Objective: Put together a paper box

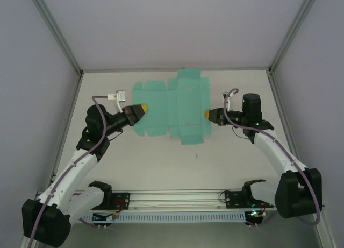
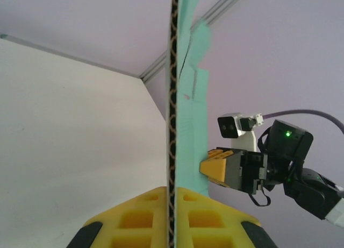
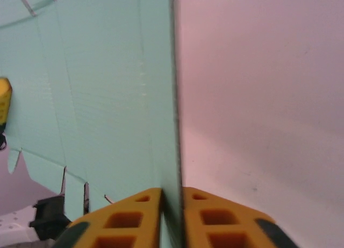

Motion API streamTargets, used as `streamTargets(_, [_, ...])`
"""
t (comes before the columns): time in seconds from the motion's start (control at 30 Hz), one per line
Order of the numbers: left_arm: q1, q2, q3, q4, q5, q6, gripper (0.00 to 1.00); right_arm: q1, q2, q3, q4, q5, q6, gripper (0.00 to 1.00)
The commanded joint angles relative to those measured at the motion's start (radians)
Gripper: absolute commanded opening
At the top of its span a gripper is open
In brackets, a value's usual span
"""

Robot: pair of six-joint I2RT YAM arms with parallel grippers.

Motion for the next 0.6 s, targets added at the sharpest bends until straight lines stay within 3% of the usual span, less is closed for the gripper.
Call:
streamTargets(0.0, [0.000, -0.024, -0.004, -0.001, -0.012, 0.011, 0.00, -0.007, -0.001, 0.002, 0.016, -0.038, -0.028, 0.08])
streamTargets(0.07, [-0.001, -0.019, 0.000, -0.034, -0.031, 0.017, 0.01, -0.007, -0.002, 0.001, 0.031, -0.052, -0.037, 0.00])
streamTargets(0.1, [-0.001, -0.018, 0.013, -0.091, -0.062, 0.037, 0.22, -0.007, -0.002, 0.001, 0.027, -0.055, -0.050, 0.00])
streamTargets(0.17, [-0.001, -0.025, 0.033, -0.223, -0.154, 0.091, 0.85, -0.005, 0.003, 0.010, -0.014, -0.046, -0.099, 0.00])
streamTargets(0.2, [-0.001, -0.031, 0.037, -0.275, -0.208, 0.111, 1.00, -0.003, 0.008, 0.019, -0.047, -0.028, -0.132, 0.00])
streamTargets(0.3, [-0.001, -0.057, 0.041, -0.437, -0.407, 0.141, 1.00, 0.020, 0.035, 0.057, -0.189, 0.098, -0.243, 0.00])
streamTargets(0.4, [-0.001, -0.060, 0.060, -0.566, -0.545, 0.164, 1.00, 0.039, 0.096, 0.100, -0.269, 0.144, -0.320, 0.00])
streamTargets(0.57, [-0.001, -0.009, 0.100, -0.649, -0.595, 0.179, 1.00, 0.078, 0.263, 0.246, -0.446, 0.258, -0.467, 0.00])
